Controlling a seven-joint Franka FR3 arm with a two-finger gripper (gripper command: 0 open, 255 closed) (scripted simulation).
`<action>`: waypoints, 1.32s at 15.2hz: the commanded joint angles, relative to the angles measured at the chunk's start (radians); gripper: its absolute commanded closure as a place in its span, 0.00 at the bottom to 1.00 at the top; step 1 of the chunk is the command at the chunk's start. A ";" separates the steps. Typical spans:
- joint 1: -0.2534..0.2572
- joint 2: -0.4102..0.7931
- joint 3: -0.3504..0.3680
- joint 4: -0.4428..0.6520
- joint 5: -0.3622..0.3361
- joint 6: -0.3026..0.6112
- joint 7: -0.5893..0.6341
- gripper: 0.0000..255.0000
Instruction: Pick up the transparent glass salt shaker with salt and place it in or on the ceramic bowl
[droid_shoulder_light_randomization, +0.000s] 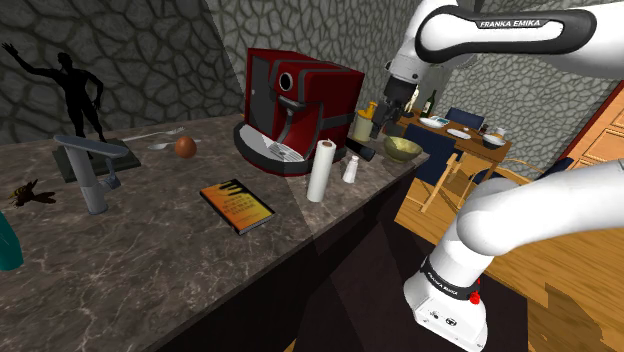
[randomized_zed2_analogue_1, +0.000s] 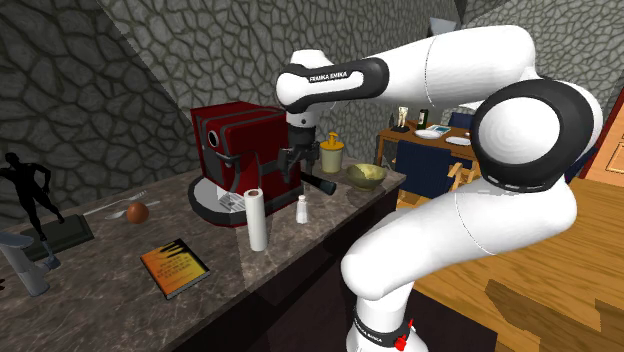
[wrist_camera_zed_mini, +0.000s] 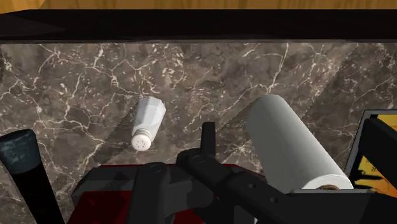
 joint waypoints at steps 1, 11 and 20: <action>-0.009 0.026 -0.038 -0.030 -0.012 0.078 -0.037 0.00; 0.001 0.279 -0.254 -0.099 0.012 0.484 -0.259 0.00; 0.120 0.553 -0.438 -0.050 0.239 0.727 -0.528 0.00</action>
